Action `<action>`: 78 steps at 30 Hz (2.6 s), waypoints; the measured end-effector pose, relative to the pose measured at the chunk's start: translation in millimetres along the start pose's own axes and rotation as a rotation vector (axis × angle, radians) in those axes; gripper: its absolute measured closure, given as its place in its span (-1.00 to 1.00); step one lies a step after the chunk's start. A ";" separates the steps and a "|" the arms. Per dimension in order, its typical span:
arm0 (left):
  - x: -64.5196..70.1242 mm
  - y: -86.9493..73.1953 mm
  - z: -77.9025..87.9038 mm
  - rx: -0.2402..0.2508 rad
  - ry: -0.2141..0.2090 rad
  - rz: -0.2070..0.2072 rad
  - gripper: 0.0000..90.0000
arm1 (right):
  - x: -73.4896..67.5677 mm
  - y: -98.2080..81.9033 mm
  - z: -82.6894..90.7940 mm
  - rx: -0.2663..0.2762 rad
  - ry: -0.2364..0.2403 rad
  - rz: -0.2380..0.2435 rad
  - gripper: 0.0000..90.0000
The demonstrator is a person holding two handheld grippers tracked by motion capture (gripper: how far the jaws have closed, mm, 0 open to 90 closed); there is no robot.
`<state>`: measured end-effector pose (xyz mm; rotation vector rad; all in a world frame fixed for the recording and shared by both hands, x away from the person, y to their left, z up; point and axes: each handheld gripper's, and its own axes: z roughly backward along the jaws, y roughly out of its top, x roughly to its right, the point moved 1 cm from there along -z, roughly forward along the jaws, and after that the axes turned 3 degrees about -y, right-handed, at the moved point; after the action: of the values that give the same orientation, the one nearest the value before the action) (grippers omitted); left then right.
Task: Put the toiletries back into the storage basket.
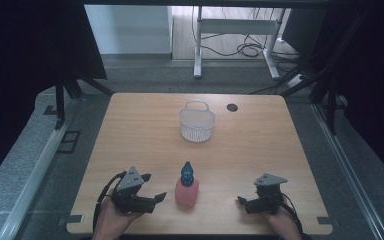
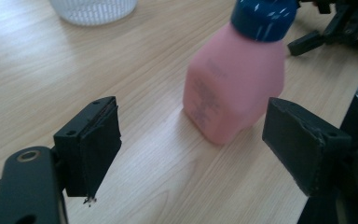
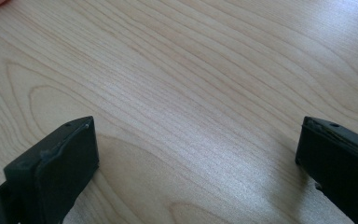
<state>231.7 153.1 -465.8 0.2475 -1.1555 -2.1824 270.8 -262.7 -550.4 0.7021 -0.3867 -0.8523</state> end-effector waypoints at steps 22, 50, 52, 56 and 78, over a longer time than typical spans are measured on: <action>15.2 35.4 -26.7 -0.007 -0.070 -0.078 -0.46 | 0.1 0.0 0.0 0.000 0.000 0.002 -1.00; 25.9 55.7 -55.1 -0.024 -0.110 -0.137 0.12 | 0.2 0.0 0.0 0.000 -0.001 0.003 -1.00; 26.1 55.9 -55.5 -0.024 -0.109 -0.137 0.14 | 0.2 -0.1 0.0 0.000 0.000 0.002 -1.00; 27.4 57.1 -55.4 -0.032 -0.095 -0.137 0.16 | 0.1 0.0 0.0 0.000 -0.001 0.002 -1.00; 11.1 86.9 -50.5 -0.026 -0.011 -0.113 0.17 | 0.3 0.0 -0.1 0.000 -0.001 0.005 -1.00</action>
<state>285.0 77.3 -425.4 0.2965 -1.1428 -2.2982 271.0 -263.0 -550.4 0.7007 -0.3892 -0.8477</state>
